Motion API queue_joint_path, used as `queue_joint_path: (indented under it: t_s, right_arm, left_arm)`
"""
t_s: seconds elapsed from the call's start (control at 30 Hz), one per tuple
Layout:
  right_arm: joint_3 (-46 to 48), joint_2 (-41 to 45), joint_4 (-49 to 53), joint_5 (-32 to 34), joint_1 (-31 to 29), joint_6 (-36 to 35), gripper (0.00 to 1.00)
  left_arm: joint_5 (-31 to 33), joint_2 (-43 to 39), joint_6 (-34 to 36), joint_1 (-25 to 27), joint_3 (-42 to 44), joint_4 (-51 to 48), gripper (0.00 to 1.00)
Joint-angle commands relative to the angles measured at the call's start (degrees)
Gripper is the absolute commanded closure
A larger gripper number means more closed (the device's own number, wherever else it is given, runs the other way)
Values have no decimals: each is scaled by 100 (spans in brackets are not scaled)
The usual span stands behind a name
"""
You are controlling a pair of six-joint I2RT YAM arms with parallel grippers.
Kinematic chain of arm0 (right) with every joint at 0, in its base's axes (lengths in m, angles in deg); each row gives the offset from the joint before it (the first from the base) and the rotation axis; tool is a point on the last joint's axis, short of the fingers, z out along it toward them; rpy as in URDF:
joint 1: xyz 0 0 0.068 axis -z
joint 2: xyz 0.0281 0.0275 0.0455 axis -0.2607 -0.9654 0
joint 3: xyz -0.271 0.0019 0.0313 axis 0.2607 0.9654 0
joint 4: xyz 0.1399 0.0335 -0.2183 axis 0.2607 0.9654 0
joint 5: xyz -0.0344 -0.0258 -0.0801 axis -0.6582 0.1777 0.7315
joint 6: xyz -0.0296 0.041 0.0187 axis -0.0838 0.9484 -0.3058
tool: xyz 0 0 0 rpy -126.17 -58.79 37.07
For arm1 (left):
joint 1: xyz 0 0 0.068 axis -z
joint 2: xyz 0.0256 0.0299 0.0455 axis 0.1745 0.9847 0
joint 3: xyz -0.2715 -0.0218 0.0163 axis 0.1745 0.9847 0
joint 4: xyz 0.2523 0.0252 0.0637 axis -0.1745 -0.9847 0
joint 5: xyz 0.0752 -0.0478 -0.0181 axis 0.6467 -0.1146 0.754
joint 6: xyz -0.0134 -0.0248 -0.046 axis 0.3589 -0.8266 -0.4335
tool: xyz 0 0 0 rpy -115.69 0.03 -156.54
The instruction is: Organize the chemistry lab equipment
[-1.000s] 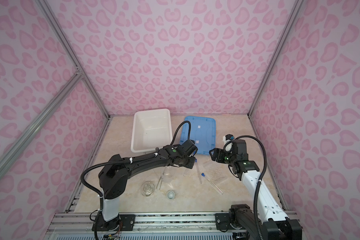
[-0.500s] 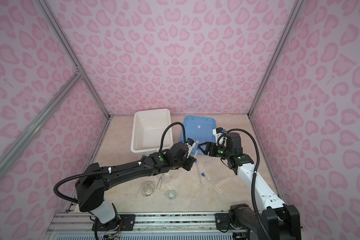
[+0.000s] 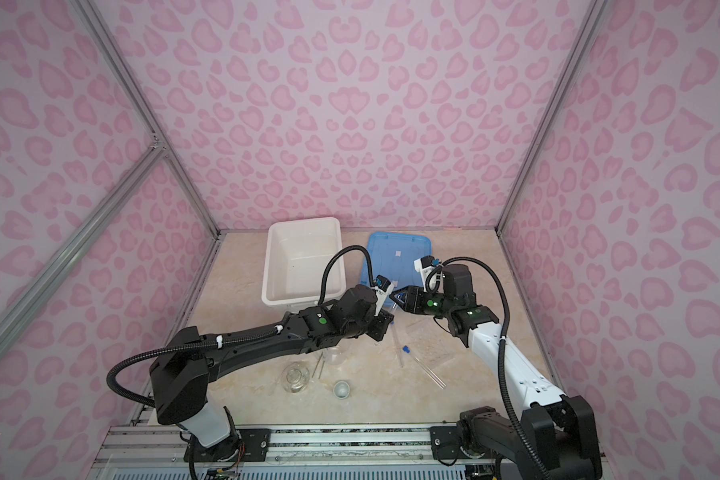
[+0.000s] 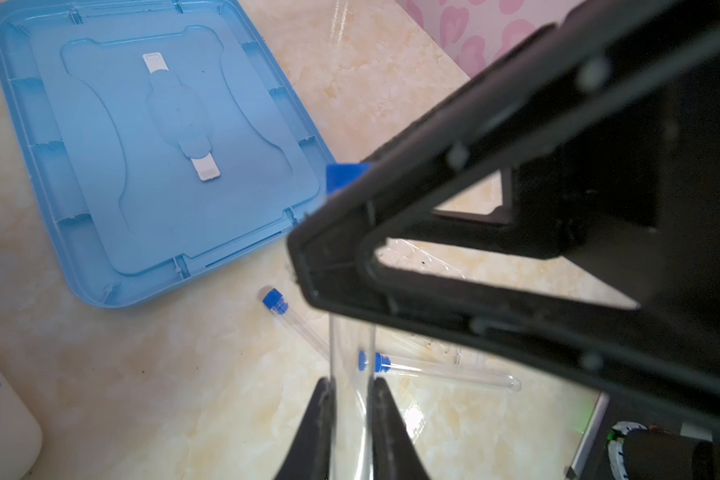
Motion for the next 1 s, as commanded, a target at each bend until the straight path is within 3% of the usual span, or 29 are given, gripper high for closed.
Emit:
queue_joint_path:
  t_s: [0.0,0.37,0.7,0.73,0.77,0.87,0.97]
  right_arm:
    - [21,-40,-146,-105,-14,-10,57]
    - [18,-90,-48,-71,-11,-50,75]
    - [3,-89,-7,-5,-17,-88,78]
    - [-6,-79,21,25,-14,-124,78]
    - [-21,-69,61,54,-16,-163,77]
    - [-54,44,207,325,-13,-355,78]
    - [33,324,231,702,-13,-499,77]
  left_arm:
    - [81,-64,100,14,24,173,82]
    - [153,-1,110,32,-47,62,82]
    - [163,4,97,41,-51,52,80]
    - [151,17,109,41,-63,44,76]
    - [116,17,126,39,-73,32,63]
    - [180,-88,-25,36,0,130,0]
    - [-11,-262,-277,40,50,295,3]
